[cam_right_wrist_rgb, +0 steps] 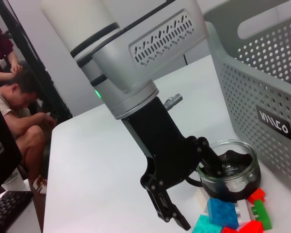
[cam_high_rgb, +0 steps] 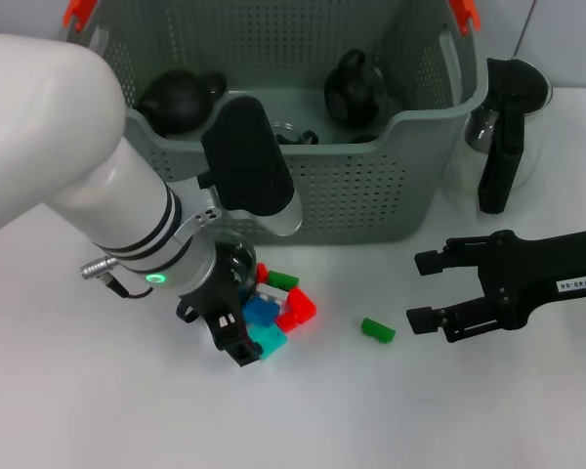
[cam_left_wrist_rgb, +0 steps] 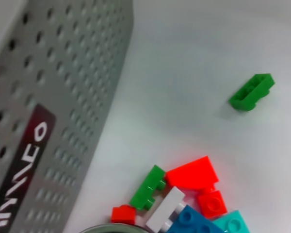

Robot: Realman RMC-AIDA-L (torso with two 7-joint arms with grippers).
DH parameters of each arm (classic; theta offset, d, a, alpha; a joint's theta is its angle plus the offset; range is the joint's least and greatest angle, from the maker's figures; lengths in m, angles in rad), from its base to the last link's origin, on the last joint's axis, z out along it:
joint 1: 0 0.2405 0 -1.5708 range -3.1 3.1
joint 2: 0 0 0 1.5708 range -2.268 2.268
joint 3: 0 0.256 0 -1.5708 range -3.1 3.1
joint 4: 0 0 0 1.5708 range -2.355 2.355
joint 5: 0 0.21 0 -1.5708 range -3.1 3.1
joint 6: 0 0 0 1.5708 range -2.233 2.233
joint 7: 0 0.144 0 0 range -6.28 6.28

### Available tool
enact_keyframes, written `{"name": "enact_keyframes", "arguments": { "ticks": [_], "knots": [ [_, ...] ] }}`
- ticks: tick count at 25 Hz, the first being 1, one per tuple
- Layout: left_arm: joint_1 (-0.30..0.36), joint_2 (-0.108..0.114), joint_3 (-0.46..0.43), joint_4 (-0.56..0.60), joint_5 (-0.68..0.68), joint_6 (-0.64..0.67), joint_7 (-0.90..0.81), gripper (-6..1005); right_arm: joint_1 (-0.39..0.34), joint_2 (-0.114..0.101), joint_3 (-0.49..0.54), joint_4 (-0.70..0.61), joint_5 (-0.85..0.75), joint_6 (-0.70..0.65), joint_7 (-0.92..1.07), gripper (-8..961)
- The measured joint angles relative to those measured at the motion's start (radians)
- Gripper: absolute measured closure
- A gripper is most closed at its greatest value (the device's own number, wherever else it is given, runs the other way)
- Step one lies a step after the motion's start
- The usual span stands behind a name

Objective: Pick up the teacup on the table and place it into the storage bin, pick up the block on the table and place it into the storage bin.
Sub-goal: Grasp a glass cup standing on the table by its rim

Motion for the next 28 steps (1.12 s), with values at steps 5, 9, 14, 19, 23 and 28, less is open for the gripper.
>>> {"name": "enact_keyframes", "arguments": {
  "ticks": [5,9,14,19,23,28],
  "knots": [
    [0.001,0.000,0.008,0.006,-0.002,0.014,-0.001,282,-0.002,0.000,0.000,0.001,0.000,0.000,0.000,7],
    [0.001,0.000,0.015,0.016,-0.009,0.023,-0.001,287,-0.004,0.000,0.001,0.001,0.000,0.000,-0.002,7],
    [0.001,0.000,0.028,0.019,-0.020,0.038,-0.001,293,-0.005,0.000,0.001,0.001,0.000,0.000,-0.002,6],
    [0.001,0.000,0.033,0.023,-0.031,0.044,-0.001,300,-0.007,0.000,0.001,0.001,0.000,0.000,-0.003,6],
    [0.001,0.000,0.032,0.030,-0.032,0.052,-0.001,305,-0.007,0.000,0.001,0.001,0.000,0.005,-0.003,6],
    [0.000,0.000,0.032,0.036,-0.043,0.062,0.002,311,-0.007,0.000,0.001,0.001,0.000,0.011,-0.004,7]
  ]
}}
